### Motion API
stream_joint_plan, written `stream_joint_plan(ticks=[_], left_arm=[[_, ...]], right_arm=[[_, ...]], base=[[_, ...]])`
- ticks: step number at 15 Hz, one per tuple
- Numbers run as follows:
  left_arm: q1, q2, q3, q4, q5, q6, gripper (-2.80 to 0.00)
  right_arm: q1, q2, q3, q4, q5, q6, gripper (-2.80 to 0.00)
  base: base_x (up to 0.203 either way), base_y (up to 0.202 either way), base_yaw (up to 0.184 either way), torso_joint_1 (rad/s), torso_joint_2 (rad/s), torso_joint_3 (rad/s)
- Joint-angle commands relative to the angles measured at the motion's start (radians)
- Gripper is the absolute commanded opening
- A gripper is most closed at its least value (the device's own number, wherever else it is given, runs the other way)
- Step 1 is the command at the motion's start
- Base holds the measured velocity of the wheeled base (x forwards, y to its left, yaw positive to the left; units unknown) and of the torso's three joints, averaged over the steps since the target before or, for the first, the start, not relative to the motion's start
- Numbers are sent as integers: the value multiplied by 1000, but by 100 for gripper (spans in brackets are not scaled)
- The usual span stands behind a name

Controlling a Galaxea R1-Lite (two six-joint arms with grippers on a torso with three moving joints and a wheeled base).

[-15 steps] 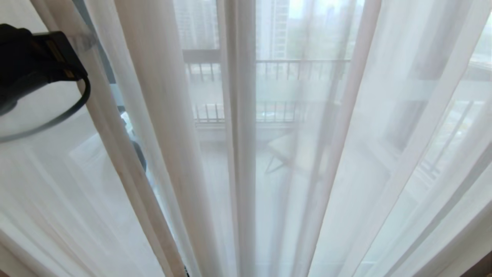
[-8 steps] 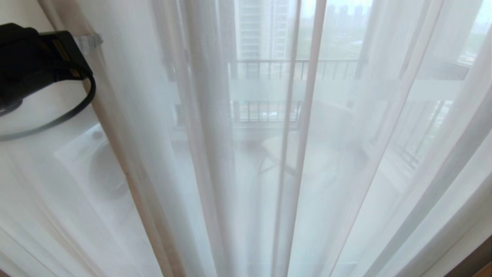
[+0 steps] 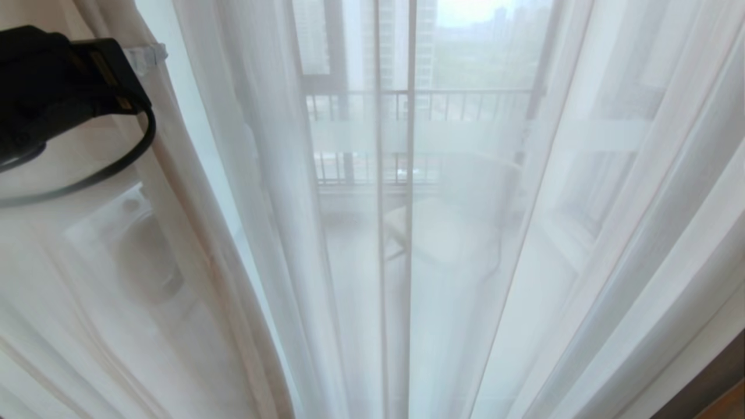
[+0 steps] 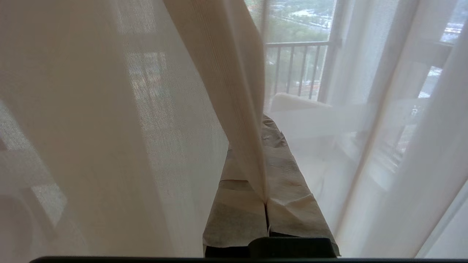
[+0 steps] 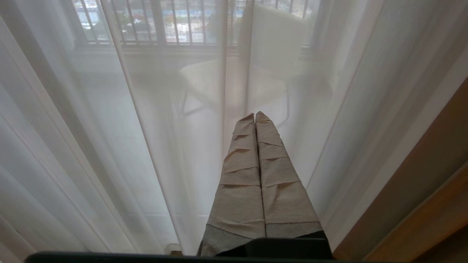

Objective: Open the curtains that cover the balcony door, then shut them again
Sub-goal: Close the inner curtains on both sides

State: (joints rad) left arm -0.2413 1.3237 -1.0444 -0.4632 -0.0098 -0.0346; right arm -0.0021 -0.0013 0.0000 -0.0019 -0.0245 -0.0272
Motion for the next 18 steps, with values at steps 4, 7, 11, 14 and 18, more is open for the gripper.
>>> stream_joint_plan(ticks=[4, 7, 11, 14, 18], left_arm=[[-48, 45, -57, -3, 7, -1, -280], [-84, 71, -118, 60, 7, -1, -280], [-182, 139, -231, 103, 8, -1, -280], [-287, 240, -369, 105, 10, 0, -280], [-438, 420, -596, 130, 12, 1, -280]], right_arm=[[1, 1, 0, -1, 0, 0, -280], [1, 1, 0, -1, 0, 0, -280], [1, 1, 0, -1, 0, 1, -280], [1, 1, 0, -1, 0, 1, -280], [1, 1, 0, -1, 0, 0, -280]], base=[[0, 0, 0, 0, 0, 0], [0, 0, 0, 0, 0, 0], [0, 0, 0, 0, 0, 0], [0, 0, 0, 0, 0, 0], [0, 0, 0, 0, 0, 0]])
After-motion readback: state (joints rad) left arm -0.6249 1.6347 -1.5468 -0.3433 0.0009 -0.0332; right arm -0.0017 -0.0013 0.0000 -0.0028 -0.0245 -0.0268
